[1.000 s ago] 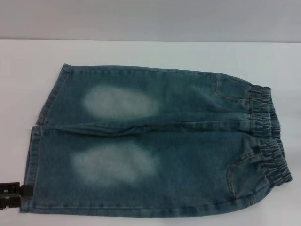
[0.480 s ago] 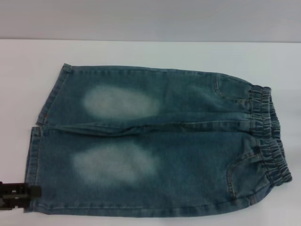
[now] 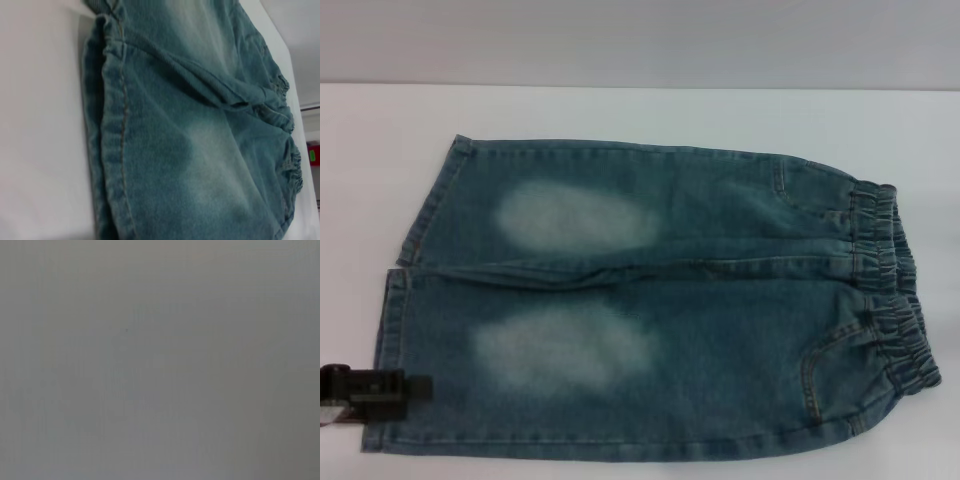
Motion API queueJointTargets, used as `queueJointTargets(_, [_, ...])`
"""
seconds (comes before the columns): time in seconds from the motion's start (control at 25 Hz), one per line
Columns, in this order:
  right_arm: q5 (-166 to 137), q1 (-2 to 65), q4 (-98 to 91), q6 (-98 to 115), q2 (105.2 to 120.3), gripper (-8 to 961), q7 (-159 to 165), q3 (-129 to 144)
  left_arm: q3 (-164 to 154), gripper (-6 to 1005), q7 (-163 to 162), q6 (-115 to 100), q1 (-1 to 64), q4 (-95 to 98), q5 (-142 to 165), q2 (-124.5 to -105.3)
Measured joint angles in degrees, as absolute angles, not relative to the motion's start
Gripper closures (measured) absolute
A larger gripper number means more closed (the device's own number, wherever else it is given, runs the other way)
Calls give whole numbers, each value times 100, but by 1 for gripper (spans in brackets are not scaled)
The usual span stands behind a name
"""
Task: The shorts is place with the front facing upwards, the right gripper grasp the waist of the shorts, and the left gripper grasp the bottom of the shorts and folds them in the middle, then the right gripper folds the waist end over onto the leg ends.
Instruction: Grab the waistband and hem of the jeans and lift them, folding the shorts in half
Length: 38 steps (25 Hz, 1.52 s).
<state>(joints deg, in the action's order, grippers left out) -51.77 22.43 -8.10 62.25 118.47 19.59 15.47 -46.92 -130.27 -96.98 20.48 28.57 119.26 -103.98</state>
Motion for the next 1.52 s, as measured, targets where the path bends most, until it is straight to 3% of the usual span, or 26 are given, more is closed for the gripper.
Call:
queueJointTargets(0.2, [-5177,2221,-814,6222,11847,271,1959,1547,-4653,185,-13027,-9718,2043,2875,11926,-10339])
queueJointTargets(0.28, [-5177,2217,-812,6222,11847,271,1959,1547,-4640,185,-13029,-9737,1990,2868,11927,-10213])
queueJointTargets(0.48, [-5177,2214,-808,6222,11847,271,1959,1547,-4644,185,-13042,-9739,1867,2859,11926,-10115])
queueJointTargets(1.52, [-5186,2230,-799,6223,11847,270,1960,1556,-4642,186,-13025,-9727,1813,2860,12204,-10203])
